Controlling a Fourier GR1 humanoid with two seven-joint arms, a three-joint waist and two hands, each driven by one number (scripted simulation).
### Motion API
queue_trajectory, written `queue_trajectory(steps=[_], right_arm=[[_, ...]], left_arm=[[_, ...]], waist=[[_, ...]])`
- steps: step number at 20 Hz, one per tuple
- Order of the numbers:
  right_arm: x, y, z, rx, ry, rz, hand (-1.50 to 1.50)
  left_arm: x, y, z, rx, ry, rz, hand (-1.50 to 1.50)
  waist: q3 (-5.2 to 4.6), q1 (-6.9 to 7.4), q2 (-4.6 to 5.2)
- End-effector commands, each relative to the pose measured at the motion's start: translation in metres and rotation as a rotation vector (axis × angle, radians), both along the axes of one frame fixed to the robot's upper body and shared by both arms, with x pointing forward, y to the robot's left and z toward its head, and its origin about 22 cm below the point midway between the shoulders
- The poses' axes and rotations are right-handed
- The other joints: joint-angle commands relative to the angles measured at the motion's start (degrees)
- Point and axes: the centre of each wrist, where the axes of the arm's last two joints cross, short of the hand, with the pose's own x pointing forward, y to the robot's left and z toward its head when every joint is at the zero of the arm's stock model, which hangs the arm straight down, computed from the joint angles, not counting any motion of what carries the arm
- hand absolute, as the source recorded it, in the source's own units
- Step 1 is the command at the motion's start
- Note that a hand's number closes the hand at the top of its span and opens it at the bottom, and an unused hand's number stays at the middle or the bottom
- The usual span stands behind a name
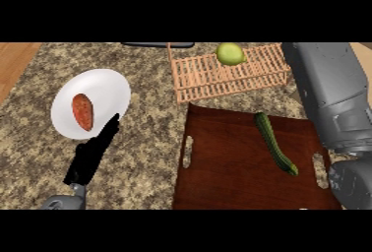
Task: Pick the lemon from the tray and place it in the tiered shelf
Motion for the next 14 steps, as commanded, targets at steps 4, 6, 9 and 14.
queue_trajectory(steps=[4, 6, 9, 14], right_arm=[[-0.002, -0.052, 0.018, 0.125, -0.203, -0.302, -1.50], [-0.006, -0.075, 0.021, 0.141, -0.231, -0.377, -1.50], [-0.019, -0.141, 0.035, 0.158, -0.225, -0.534, -1.50], [-0.043, -0.199, 0.022, 0.105, -0.147, -0.582, -1.50]], left_arm=[[-0.008, -0.001, -0.002, -0.002, 0.006, 0.016, 0.00], [0.002, -0.006, 0.009, -0.008, 0.010, 0.027, 0.00], [-0.003, 0.013, 0.000, 0.010, 0.008, 0.050, 0.00], [-0.014, 0.034, 0.003, 0.008, 0.038, 0.076, 0.00]], waist=[[-0.03, -1.03, -0.57], [-0.01, -2.04, -0.87], [-0.04, -2.59, -0.70], [-0.06, -3.98, -1.70]])
